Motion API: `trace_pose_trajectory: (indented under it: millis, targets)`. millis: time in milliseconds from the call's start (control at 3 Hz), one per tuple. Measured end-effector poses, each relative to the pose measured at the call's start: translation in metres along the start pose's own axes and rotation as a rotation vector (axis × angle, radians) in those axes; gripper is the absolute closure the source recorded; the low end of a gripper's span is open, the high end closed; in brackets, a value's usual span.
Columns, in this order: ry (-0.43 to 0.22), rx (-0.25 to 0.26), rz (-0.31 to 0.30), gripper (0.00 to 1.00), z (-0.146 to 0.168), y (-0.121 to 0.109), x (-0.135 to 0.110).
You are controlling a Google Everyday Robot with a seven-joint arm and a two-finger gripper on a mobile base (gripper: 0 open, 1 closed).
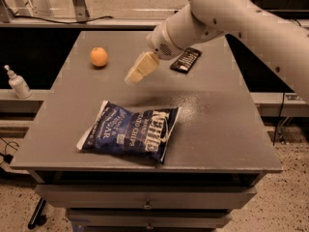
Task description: Move orange near blue chip bag
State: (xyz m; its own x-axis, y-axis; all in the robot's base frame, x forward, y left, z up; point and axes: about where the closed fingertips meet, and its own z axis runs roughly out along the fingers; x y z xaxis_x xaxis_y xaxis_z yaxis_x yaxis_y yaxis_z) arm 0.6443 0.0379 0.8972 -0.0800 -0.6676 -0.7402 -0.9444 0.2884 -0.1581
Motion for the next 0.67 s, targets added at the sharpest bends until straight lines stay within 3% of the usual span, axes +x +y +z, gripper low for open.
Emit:
trace_pose_trajectory:
  millis: [667]
  targets:
    - [-0.075,-0.002,0.048,0.00,0.071,-0.025,-0.024]
